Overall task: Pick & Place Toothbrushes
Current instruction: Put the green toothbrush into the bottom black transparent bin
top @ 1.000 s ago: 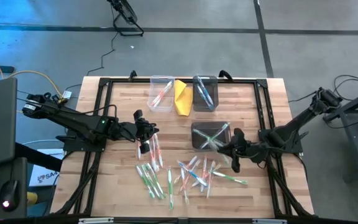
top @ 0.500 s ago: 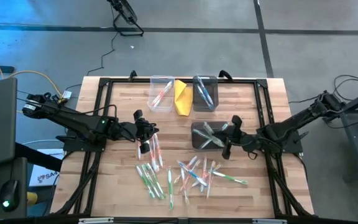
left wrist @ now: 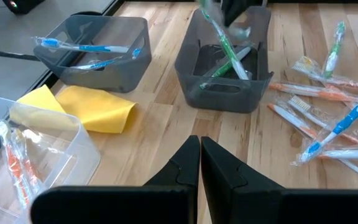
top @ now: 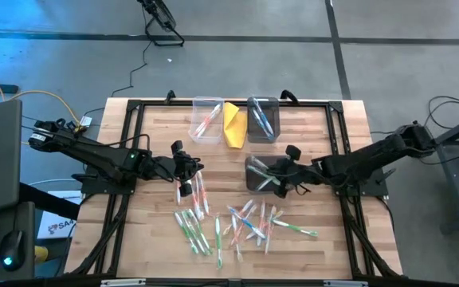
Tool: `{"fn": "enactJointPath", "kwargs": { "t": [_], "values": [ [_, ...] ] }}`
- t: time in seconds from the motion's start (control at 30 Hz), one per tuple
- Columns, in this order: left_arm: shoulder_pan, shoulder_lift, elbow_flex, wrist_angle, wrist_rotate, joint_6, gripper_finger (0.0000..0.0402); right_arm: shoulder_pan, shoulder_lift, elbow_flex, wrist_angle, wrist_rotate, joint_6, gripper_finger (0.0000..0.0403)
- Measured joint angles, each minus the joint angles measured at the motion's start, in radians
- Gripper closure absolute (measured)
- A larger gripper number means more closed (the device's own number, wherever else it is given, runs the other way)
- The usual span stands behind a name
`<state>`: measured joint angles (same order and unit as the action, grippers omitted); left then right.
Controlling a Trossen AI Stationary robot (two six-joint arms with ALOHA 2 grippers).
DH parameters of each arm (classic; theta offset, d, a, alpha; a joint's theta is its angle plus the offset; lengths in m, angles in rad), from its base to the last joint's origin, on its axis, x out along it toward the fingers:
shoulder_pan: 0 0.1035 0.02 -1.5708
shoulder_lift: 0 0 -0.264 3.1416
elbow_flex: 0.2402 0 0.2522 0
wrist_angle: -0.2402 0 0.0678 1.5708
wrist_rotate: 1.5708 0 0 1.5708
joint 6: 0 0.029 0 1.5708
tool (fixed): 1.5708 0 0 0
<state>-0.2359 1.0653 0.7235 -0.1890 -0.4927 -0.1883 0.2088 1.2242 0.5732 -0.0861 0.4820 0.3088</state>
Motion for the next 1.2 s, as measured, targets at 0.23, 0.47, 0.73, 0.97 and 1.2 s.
{"fn": "enactJointPath", "kwargs": {
  "t": [0.23,0.47,0.73,0.97,1.2],
  "values": [
    [0.000,0.000,0.000,-0.001,0.000,0.000,0.0391,-0.062,0.029,0.000,-0.083,-0.117,0.047,0.0397],
    [0.000,0.000,0.000,0.000,0.001,0.000,0.0391,-0.102,0.029,0.000,-0.153,-0.187,0.083,0.0396],
    [0.000,0.000,0.000,0.000,0.006,0.000,0.0391,-0.114,0.029,0.000,-0.149,-0.250,0.083,0.0363],
    [0.000,0.000,0.000,0.000,0.006,0.000,0.0391,-0.112,0.023,0.000,-0.144,-0.251,0.066,0.0296],
    [0.000,0.000,0.000,-0.002,0.005,0.000,0.0391,-0.113,-0.034,0.000,-0.129,-0.257,0.080,0.0265]
  ]
}}
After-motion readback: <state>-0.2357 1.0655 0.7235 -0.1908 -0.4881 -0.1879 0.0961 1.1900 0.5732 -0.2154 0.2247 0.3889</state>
